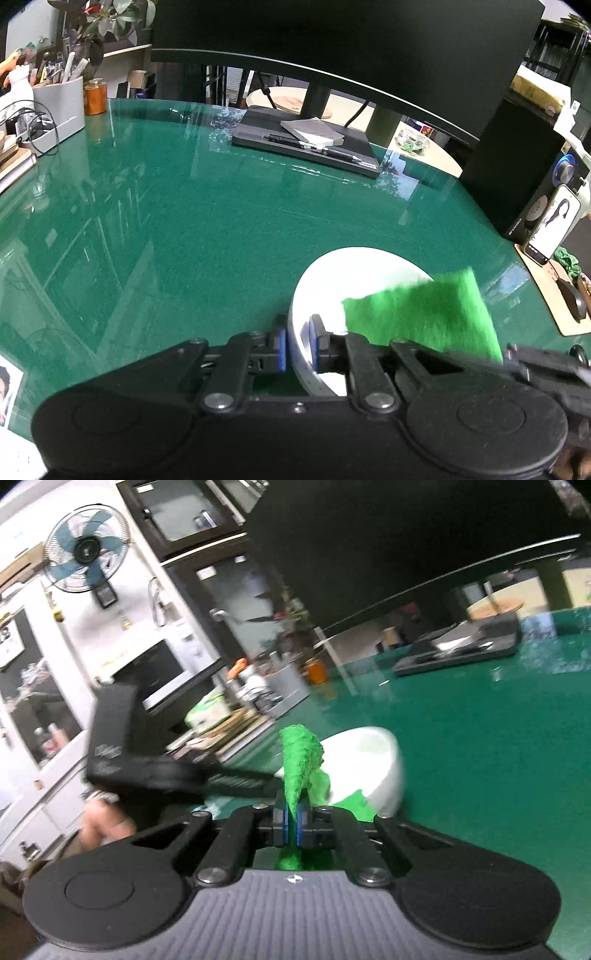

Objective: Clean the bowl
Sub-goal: 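Wipe the cloth back and forth over the bowl's outer wall with the right tool, then push the cloth into the bowl and rub its inner surface with the right tool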

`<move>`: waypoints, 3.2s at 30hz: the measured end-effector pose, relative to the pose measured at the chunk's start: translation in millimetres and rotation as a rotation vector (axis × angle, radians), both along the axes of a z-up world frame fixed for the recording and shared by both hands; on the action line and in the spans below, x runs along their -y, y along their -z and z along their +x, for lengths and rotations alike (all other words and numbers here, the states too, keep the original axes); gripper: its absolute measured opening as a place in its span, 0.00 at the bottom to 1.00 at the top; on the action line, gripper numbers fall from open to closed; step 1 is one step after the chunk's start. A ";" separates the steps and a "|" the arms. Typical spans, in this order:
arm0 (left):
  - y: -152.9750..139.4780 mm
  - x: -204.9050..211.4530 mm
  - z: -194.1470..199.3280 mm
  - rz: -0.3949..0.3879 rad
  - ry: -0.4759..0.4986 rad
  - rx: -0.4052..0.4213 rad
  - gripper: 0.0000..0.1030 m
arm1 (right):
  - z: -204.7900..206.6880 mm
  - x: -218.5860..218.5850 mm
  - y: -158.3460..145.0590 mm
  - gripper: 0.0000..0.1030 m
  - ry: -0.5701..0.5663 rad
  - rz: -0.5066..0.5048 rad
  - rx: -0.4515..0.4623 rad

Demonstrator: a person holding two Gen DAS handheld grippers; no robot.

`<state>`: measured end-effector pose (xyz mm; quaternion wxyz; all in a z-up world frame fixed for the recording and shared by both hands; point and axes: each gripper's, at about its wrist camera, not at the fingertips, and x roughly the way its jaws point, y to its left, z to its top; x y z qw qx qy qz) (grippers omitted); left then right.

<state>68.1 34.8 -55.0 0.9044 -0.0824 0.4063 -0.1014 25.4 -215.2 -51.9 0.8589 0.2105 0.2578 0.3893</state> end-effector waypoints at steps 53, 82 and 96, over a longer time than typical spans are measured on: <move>8.1 -16.6 -12.3 -0.064 0.091 0.058 0.18 | 50.6 -102.0 -49.7 0.35 -0.316 -0.681 0.092; 18.8 -34.5 -2.5 -0.178 0.170 0.069 0.22 | 45.1 -166.8 -43.5 0.06 -0.807 -1.271 0.196; 17.6 -35.0 0.0 -0.158 0.172 0.058 0.17 | 21.2 -165.3 -60.6 0.16 -0.947 -1.378 0.311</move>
